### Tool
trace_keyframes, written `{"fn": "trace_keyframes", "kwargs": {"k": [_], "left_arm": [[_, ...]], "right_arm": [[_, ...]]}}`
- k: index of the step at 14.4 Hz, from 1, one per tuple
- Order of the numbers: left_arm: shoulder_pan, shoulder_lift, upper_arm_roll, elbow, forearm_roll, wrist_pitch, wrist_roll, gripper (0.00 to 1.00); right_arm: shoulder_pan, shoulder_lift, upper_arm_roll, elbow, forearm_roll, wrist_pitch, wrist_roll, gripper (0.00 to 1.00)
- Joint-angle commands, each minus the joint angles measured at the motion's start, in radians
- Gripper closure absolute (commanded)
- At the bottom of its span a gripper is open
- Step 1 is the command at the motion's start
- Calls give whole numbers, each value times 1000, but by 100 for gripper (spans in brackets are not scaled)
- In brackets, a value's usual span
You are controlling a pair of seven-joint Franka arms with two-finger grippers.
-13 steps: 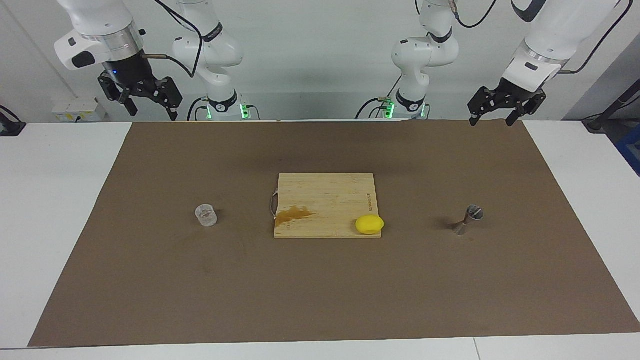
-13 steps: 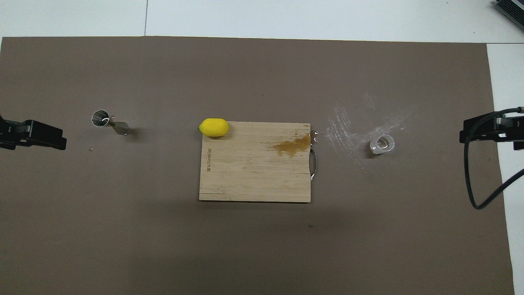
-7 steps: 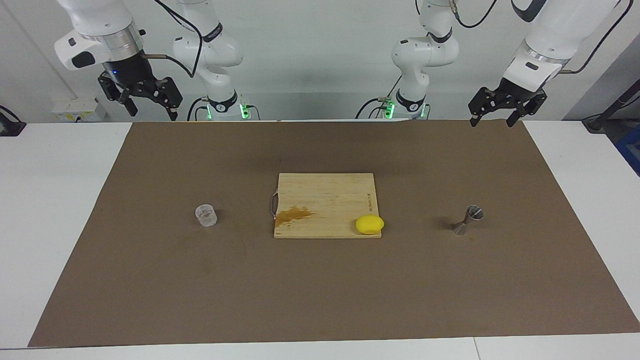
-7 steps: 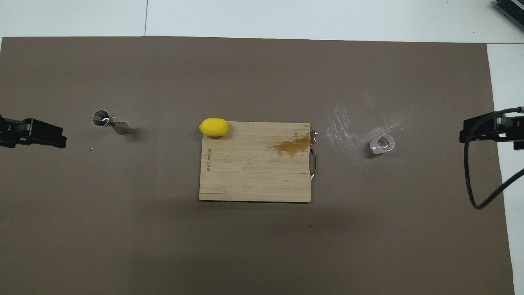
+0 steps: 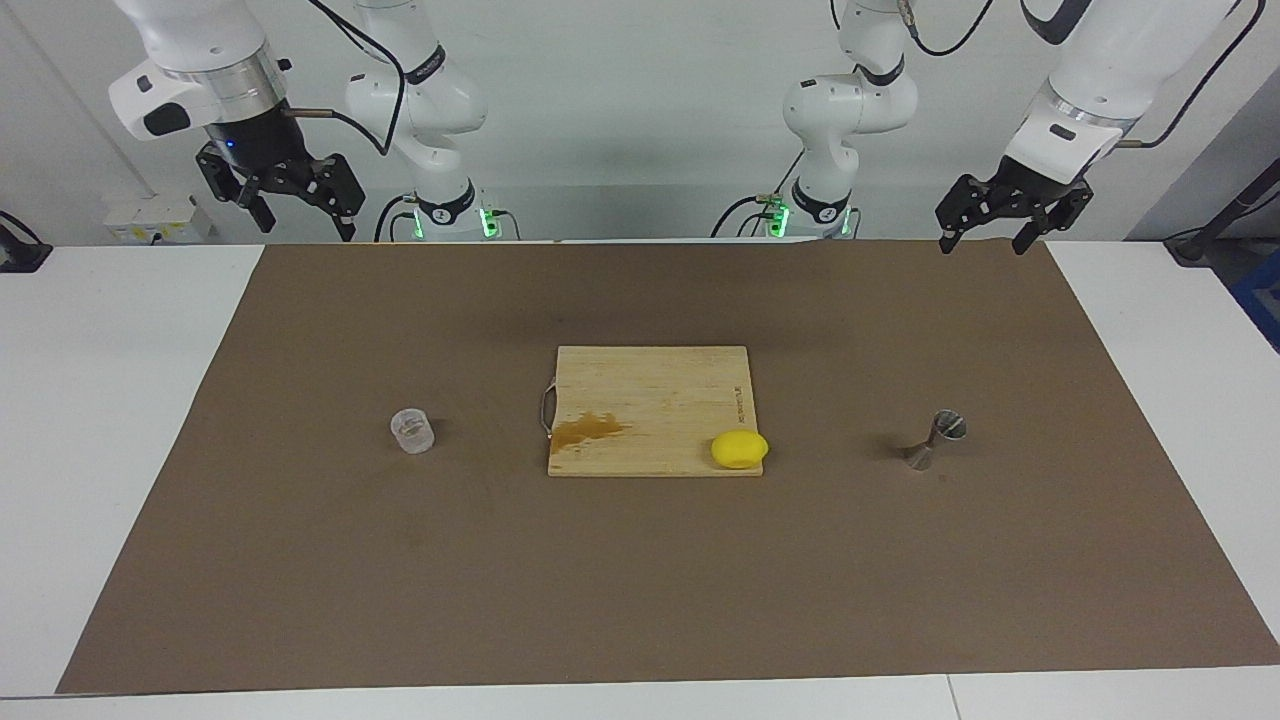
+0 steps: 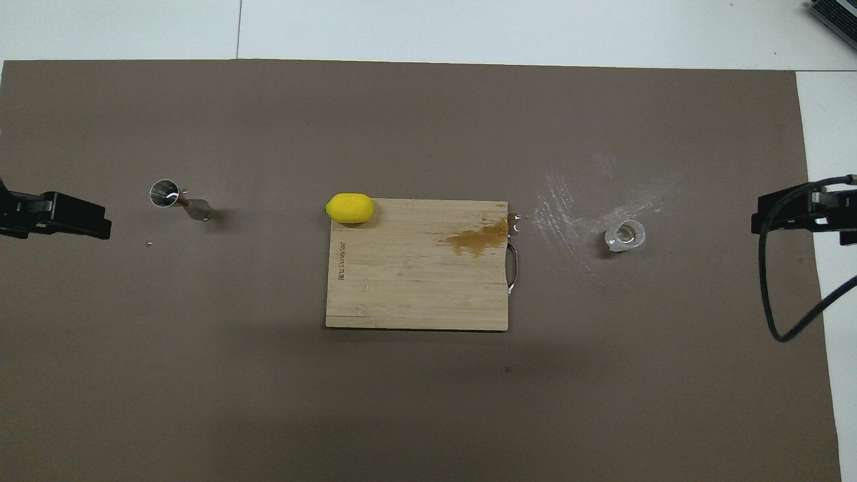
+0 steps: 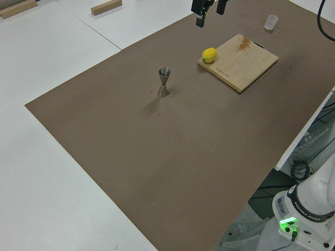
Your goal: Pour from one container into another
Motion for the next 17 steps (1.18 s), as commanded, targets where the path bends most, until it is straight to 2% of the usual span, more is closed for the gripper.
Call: {"fn": "trace_keyframes", "kwargs": {"k": [1, 4, 6, 8, 11, 17], "left_arm": [[0, -70, -3, -161, 6, 141, 11, 0], [29, -61, 5, -243, -22, 201, 3, 0], [110, -54, 6, -307, -172, 238, -3, 0], [149, -54, 8, -384, -272, 279, -48, 0], [250, -54, 8, -493, -465, 381, -225, 0], [338, -64, 8, -664, -845, 512, -587, 0]], "right_arm": [[-9, -6, 2, -1, 15, -18, 9, 0], [-9, -6, 2, -1, 14, -18, 9, 0], [-9, -6, 2, -1, 15, -18, 9, 0], [-9, -6, 2, -1, 15, -18, 9, 0], [-9, -6, 2, -1, 15, -18, 9, 0], [-9, -6, 2, -2, 15, -18, 9, 0]]}}
